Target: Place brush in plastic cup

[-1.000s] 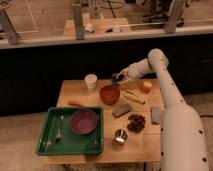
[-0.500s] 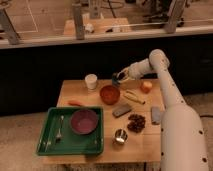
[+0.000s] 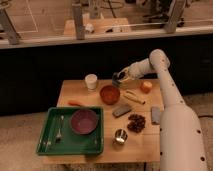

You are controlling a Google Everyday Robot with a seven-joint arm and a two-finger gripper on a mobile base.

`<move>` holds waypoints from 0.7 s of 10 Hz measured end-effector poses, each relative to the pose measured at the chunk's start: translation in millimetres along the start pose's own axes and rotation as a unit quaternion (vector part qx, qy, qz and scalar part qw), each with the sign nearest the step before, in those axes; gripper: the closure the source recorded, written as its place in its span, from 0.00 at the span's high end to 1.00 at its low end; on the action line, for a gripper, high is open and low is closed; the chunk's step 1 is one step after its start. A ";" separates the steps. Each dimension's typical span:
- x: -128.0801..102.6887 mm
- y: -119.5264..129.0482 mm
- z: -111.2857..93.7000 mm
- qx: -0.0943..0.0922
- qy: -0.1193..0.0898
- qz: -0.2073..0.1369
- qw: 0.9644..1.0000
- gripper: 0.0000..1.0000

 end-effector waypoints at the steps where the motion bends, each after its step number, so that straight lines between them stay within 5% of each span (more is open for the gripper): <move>1: 0.9 0.7 0.2 -0.002 0.002 -0.002 1.000 0.68; 3: 3.7 3.3 1.1 -0.008 0.006 -0.003 1.000 0.80; 7: 1.9 5.5 4.5 -0.009 0.010 0.008 1.000 0.80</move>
